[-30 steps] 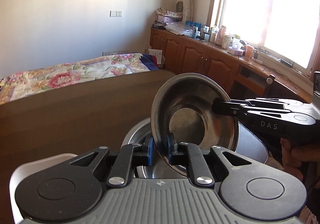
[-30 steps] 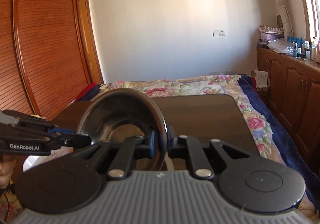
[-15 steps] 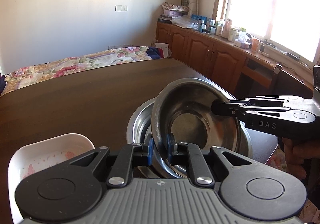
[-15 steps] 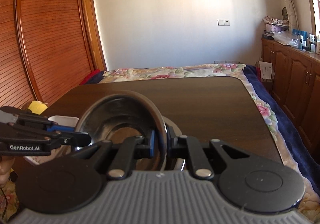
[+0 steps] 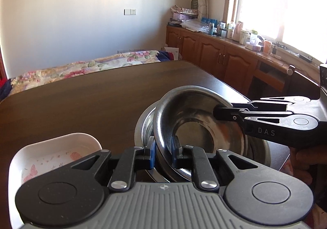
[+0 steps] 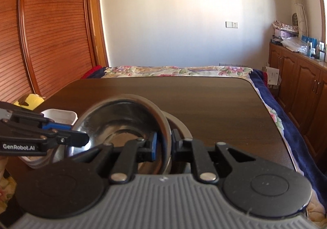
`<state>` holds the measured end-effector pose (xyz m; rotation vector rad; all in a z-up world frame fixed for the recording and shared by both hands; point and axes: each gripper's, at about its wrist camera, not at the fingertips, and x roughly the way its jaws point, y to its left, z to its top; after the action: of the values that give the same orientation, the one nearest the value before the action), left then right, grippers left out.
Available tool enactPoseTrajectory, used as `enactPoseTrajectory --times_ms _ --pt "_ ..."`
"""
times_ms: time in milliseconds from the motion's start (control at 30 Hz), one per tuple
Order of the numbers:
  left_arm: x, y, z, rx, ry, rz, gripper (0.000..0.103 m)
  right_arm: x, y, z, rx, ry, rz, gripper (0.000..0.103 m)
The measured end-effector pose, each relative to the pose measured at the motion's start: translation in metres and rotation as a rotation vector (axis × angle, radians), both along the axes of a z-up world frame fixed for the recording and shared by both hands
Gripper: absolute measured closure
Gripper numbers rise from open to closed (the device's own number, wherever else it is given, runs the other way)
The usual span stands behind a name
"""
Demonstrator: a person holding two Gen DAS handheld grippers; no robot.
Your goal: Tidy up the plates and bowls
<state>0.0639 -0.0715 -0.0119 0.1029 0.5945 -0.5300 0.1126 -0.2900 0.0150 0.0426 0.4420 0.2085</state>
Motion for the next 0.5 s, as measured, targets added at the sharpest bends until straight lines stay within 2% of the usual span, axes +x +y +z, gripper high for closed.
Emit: enactPoseTrajectory --times_ms 500 --pt "-0.0078 0.0076 -0.0066 -0.057 -0.032 0.043 0.086 -0.0023 0.0009 -0.0021 -0.048 -0.023 0.029 0.084"
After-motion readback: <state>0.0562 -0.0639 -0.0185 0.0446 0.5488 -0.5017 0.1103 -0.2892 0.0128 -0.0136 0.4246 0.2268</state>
